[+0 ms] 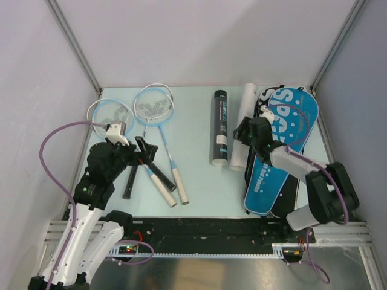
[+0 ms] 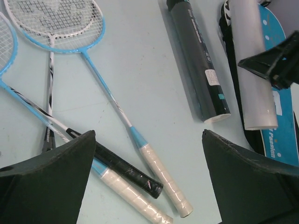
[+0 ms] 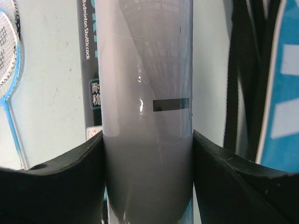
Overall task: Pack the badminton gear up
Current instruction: Place the shuttle tube at the center of the board.
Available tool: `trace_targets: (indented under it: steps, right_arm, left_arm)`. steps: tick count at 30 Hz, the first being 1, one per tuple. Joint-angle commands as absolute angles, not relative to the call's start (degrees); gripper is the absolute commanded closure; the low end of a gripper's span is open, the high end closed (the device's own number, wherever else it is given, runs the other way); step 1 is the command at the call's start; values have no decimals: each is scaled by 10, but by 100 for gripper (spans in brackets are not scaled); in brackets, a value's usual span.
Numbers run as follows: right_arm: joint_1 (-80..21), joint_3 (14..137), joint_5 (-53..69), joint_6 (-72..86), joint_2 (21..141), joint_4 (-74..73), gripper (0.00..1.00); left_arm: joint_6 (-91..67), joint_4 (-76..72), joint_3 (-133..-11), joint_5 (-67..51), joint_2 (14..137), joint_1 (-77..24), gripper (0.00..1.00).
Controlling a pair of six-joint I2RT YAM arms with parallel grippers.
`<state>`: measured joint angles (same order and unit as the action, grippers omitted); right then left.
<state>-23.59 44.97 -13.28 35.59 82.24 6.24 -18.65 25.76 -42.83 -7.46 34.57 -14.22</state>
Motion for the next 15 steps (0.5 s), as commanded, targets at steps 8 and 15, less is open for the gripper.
trace_targets:
  steps: [8, 15]
  right_arm:
    - [-228, 642, -99, 292, 1039, 86, 49]
    - [-226, 699, -93, 244, 1088, 69, 19]
  left_arm:
    - [-162, 245, -438, -39, 338, -138, 0]
    - [-167, 259, -444, -25, 359, -131, 0]
